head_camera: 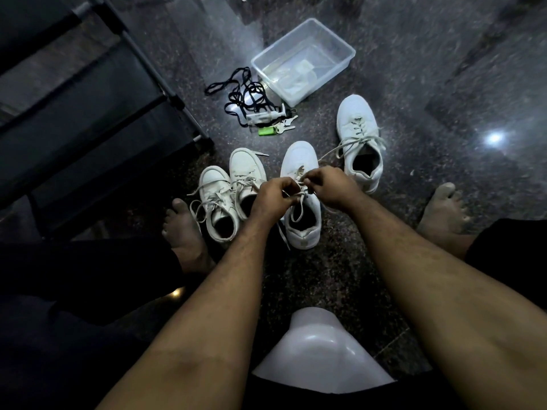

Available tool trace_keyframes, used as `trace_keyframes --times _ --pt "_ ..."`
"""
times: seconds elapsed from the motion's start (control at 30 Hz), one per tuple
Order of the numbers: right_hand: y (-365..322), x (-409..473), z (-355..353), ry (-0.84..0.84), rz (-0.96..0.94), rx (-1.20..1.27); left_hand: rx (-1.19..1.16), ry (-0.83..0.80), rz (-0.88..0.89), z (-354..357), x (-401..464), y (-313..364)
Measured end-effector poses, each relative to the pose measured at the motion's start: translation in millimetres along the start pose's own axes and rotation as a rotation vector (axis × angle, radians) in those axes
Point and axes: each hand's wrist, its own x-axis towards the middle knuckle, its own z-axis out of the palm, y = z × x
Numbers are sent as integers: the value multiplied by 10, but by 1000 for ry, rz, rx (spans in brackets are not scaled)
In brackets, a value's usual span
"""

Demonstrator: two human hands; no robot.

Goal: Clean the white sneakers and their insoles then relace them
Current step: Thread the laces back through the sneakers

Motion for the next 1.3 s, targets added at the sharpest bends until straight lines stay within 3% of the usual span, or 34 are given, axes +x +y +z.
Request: trace_keyframes --times 0.47,0.93,1.3 --pt "-45 20 13 53 50 -89 -57 11 -38 -31 -23 -38" --pt "21 10 16 -93 -28 32 -127 109 -125 12 -63 -69" --pt "48 -23 -7 -86 27 155 -315 -13 -181 78 -146 -92"
